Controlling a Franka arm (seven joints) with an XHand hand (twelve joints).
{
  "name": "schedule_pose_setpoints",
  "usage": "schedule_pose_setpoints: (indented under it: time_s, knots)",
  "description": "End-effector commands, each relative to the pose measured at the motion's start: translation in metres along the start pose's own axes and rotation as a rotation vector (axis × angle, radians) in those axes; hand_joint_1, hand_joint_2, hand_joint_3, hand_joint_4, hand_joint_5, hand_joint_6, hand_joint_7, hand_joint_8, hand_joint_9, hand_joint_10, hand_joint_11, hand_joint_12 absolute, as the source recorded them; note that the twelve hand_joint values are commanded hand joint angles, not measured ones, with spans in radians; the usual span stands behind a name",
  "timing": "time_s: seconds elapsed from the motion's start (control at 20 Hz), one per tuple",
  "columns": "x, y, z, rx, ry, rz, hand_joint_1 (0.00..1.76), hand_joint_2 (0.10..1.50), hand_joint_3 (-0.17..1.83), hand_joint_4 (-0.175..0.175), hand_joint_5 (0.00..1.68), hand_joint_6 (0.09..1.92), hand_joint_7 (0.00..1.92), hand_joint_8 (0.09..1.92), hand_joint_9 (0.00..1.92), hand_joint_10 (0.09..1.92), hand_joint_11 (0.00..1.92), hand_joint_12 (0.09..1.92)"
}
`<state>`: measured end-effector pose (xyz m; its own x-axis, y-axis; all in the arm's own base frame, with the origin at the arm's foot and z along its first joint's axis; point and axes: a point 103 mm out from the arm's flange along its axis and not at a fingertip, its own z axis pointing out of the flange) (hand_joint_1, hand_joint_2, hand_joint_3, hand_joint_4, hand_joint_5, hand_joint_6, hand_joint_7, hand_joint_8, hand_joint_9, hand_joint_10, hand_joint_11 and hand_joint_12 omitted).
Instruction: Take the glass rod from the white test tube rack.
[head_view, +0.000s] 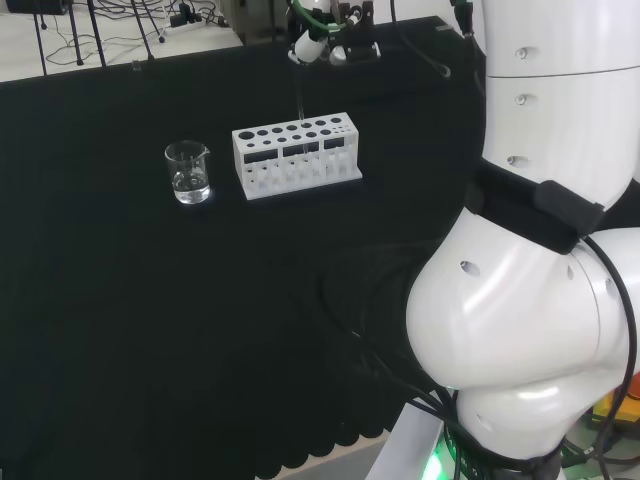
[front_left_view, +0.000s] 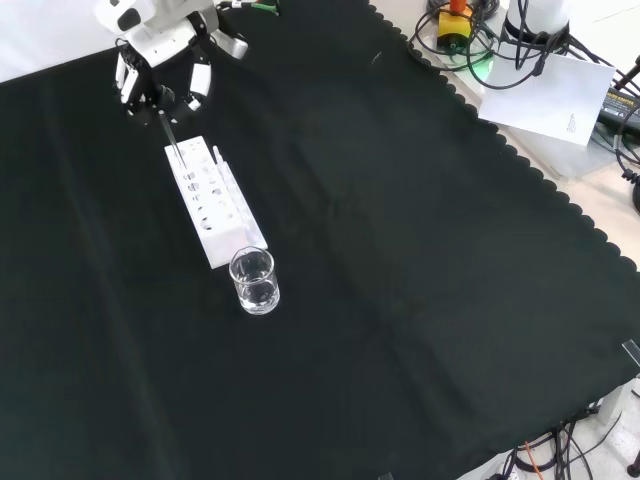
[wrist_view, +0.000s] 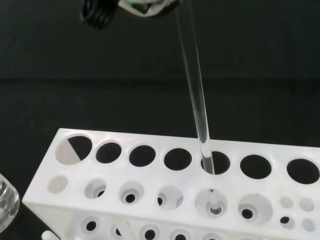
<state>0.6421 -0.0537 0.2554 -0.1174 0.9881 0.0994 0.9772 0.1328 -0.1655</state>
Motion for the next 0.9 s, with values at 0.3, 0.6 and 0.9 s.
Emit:
schedule_pose_setpoints:
  time_s: [0.3,0.6,0.9]
  knots:
    - [0.004,0.006,0.007,-0.004,-0.011,-0.007,1.14,0.99,0.27,-0.175,0.94,1.05,1.44,0.86,1.56,0.72,1.3,0.95]
    - [0.0,0.004,0.003,-0.042,0.014,-0.006,1.19,0.76,0.55,-0.175,1.15,0.84,1.51,0.93,1.61,0.79,1.45,0.66]
    - [0.0,-0.006,-0.012,-0.097,0.056,-0.01,1.28,1.06,0.04,-0.175,1.03,0.63,1.12,1.1,1.59,0.78,1.36,0.63]
